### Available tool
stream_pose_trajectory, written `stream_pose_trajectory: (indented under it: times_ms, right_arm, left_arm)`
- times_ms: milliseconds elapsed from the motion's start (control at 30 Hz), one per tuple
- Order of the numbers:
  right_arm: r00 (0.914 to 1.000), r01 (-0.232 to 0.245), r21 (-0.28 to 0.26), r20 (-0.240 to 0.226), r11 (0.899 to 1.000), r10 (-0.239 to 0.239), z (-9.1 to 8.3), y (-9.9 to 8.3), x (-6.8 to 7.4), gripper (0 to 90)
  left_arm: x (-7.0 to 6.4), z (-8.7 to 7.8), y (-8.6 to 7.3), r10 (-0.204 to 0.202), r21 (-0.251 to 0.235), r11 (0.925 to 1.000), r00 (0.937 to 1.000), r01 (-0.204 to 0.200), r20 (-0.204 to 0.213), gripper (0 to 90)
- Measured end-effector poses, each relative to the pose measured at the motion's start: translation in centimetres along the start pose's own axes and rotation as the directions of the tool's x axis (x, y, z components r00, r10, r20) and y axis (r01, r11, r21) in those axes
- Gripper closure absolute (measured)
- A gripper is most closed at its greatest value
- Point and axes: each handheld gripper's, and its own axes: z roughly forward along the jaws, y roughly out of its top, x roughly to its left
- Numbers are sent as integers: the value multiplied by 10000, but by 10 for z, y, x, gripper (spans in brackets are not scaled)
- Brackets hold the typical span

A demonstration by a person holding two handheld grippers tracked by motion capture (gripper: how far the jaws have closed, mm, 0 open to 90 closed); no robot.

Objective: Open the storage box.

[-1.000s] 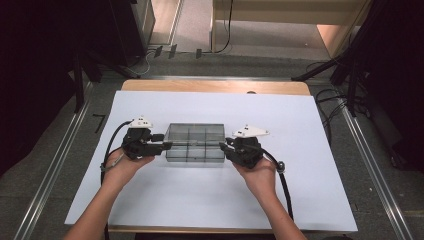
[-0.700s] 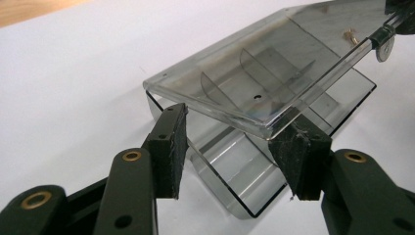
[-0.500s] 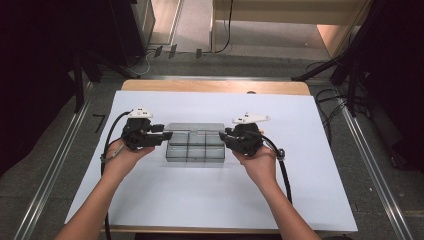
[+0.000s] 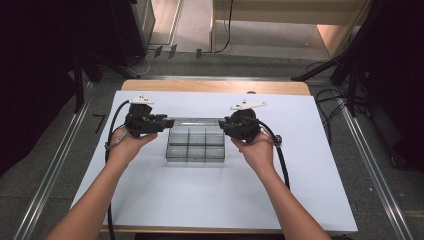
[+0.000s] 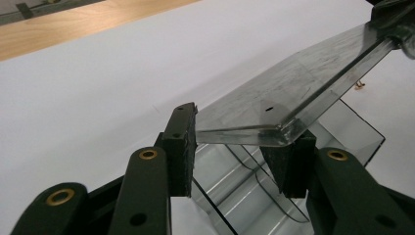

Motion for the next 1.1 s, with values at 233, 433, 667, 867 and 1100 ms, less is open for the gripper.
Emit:
stream_pose_trajectory:
  times_ms: [233, 433, 667, 867, 1100]
  right_arm:
    - [9999, -156, -11, -11, 9999, 156, 7, 7, -7, 708]
    - [9992, -398, -103, 80, 9992, 399, 17, 9, -11, 701]
    - [9988, -334, -141, 341, 9993, 339, 28, 10, -13, 693]
    - [9974, 80, 58, 711, 10000, -84, 39, 12, -12, 688]
    - [9977, -180, -15, 658, 9998, 180, 47, 15, -17, 682]
  left_arm:
    - [5, 7, 3, 42, -117, 9999, 9995, -45, -303, 606]
    - [6, 14, 6, -27, -172, 9999, 9982, 17, -604, 614]
    - [4, 24, 12, -129, -229, 9997, 9952, 107, -974, 600]
    - [7, 29, 14, -284, -339, 9991, 9944, 251, -1014, 597]
    - [8, 37, 15, -630, -321, 9977, 9906, 595, -1211, 573]
